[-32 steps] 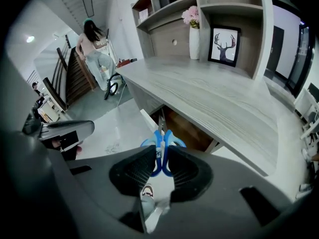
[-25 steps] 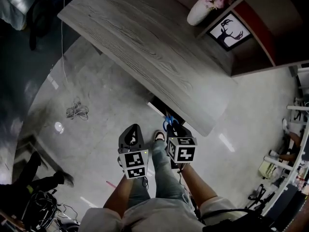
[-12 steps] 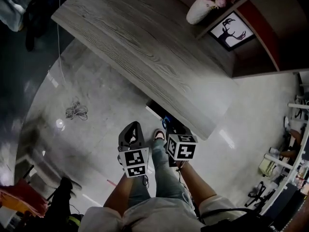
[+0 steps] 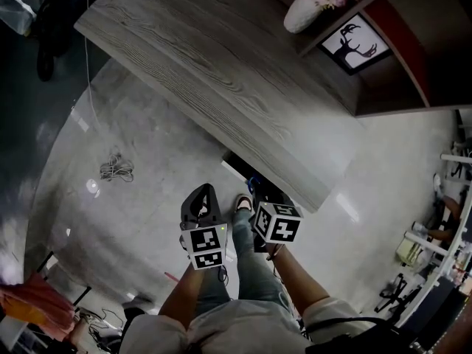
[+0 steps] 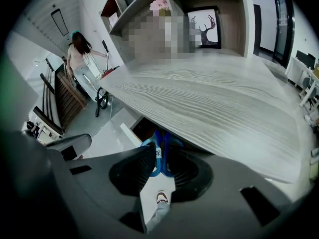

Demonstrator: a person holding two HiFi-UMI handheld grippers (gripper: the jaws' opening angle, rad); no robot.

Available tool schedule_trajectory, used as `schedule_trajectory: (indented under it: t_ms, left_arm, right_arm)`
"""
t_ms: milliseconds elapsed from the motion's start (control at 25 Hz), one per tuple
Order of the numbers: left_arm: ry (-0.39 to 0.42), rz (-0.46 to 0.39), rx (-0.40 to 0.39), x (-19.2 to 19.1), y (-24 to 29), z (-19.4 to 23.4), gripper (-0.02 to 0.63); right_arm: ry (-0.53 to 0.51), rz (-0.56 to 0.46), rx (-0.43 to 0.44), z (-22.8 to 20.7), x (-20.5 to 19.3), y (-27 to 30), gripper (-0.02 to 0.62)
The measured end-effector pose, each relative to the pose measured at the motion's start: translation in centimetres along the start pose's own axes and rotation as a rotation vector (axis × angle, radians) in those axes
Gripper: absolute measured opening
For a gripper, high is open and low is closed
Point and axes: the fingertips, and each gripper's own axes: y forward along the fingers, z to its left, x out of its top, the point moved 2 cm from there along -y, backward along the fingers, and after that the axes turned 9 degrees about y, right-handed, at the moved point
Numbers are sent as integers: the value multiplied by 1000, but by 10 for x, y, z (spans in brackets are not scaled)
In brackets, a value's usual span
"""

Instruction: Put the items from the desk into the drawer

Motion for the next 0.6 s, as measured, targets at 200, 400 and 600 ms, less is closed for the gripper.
schedule_trajectory:
  t_ms: [200, 400, 600]
  left_arm:
    - [4, -6, -4, 1, -3, -3, -3]
    - [7, -11, -8, 0, -7, -5, -3]
    - [8, -12, -8, -3, -13, -5, -3]
  right_arm:
    - [51, -54, 17, 2, 4, -7, 75]
    - [43, -86, 25, 5, 6, -12, 77]
    - [47, -97, 18, 4, 5, -18, 77]
